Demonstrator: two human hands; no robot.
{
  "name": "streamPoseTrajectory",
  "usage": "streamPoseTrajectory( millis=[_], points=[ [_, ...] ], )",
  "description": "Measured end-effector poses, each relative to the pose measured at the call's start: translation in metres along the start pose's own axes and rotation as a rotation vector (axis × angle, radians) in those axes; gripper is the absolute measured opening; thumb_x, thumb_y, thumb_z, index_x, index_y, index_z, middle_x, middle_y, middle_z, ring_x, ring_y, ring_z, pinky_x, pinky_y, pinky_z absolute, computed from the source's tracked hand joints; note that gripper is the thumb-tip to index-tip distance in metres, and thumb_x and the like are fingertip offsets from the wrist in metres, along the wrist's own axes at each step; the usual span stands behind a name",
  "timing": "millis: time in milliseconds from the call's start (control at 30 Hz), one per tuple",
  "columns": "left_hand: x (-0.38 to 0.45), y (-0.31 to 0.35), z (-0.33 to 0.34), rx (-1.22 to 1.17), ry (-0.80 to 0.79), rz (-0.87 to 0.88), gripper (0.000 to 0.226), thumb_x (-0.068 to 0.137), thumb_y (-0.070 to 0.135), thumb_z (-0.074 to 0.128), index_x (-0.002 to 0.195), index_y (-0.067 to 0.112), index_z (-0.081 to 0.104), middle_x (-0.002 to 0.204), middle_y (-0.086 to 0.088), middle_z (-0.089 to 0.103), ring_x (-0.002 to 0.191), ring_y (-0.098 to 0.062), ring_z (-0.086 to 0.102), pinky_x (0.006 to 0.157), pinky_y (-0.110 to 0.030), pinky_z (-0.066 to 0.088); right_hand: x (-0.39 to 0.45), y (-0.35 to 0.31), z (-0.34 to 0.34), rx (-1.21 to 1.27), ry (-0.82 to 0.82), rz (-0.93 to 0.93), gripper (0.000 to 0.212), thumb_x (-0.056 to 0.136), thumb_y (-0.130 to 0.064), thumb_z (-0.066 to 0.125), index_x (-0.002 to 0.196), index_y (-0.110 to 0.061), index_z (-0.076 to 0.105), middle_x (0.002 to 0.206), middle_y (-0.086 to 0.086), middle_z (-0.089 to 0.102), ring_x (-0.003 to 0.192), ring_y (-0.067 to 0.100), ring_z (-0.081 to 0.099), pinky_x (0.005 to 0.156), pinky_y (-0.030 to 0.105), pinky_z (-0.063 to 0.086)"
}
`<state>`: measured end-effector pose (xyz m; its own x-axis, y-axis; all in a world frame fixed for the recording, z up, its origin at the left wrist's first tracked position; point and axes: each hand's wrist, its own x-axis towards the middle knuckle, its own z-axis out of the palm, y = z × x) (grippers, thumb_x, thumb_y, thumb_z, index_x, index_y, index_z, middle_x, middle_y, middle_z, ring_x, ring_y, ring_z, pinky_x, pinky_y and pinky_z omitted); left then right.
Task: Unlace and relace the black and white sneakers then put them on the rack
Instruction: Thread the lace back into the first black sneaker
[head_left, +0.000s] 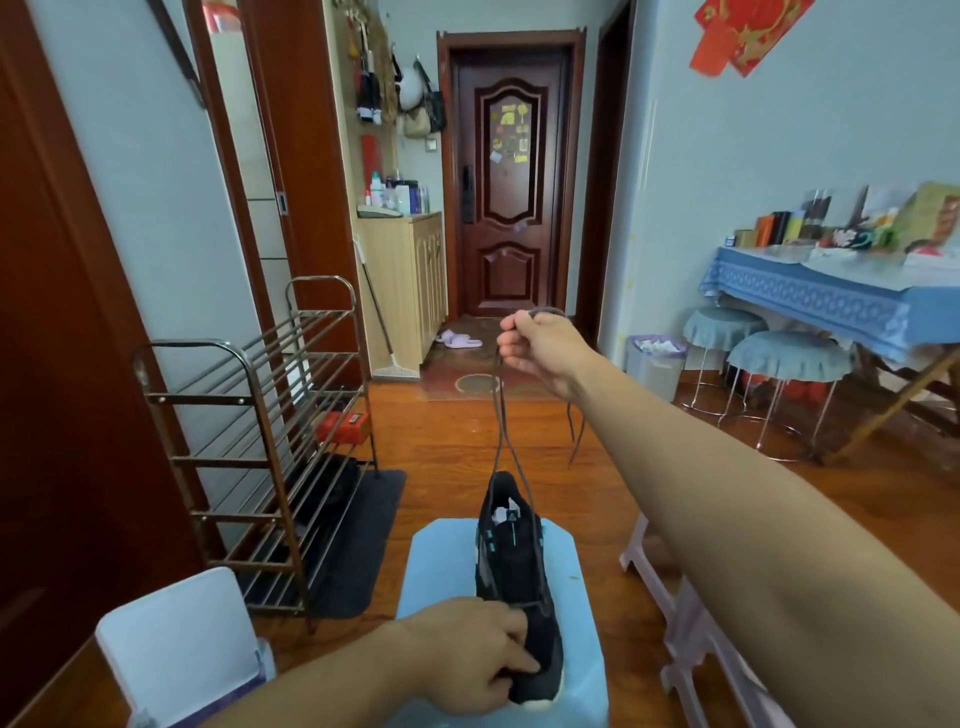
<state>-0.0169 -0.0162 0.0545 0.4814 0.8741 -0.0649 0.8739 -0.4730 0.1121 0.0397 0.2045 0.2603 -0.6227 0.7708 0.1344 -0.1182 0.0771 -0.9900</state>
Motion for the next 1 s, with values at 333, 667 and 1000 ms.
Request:
streamPoseTrajectory(
  millis=[333, 667, 1000],
  points=[
    [0.047, -0.024, -0.152, -1.014, 0.629, -0.661, 0.059, 0.095, 0.035, 0.071, 0.146, 0.023, 0.044, 0.13, 0.007, 0.061, 0.115, -0.012, 0.059, 0.085, -0.028, 0.045, -0.04, -0.02, 0.006, -0.19, -0.164, 0.008, 0.042, 0.102, -0.049, 0.05, 0.089, -0.016, 0.073, 0.065, -0.006, 0.038, 0.06, 0.011, 0.034, 0.063, 0.027, 0.032],
    [0.012, -0.01, -0.211, -1.062, 0.637, -0.489, 0.024, 0.104, 0.028, 0.056, 0.107, 0.009, 0.071, 0.092, -0.006, 0.075, 0.093, -0.024, 0.075, 0.09, -0.041, 0.059, -0.061, -0.052, 0.014, -0.031, -0.125, 0.009, 0.04, 0.106, -0.039, 0.047, 0.083, -0.011, 0.064, 0.076, -0.002, 0.072, 0.081, 0.016, 0.071, 0.079, 0.032, 0.057],
    [0.001, -0.01, -0.231, -0.921, 0.582, -0.64, 0.026, 0.105, 0.027, 0.054, 0.11, 0.009, 0.072, 0.104, -0.01, 0.076, 0.094, -0.022, 0.075, 0.084, -0.034, 0.062, -0.069, -0.085, 0.029, -0.186, -0.082, -0.013, 0.042, 0.106, -0.043, 0.043, 0.095, -0.01, 0.067, 0.087, 0.005, 0.07, 0.071, 0.014, 0.071, 0.071, 0.032, 0.059]
  ],
)
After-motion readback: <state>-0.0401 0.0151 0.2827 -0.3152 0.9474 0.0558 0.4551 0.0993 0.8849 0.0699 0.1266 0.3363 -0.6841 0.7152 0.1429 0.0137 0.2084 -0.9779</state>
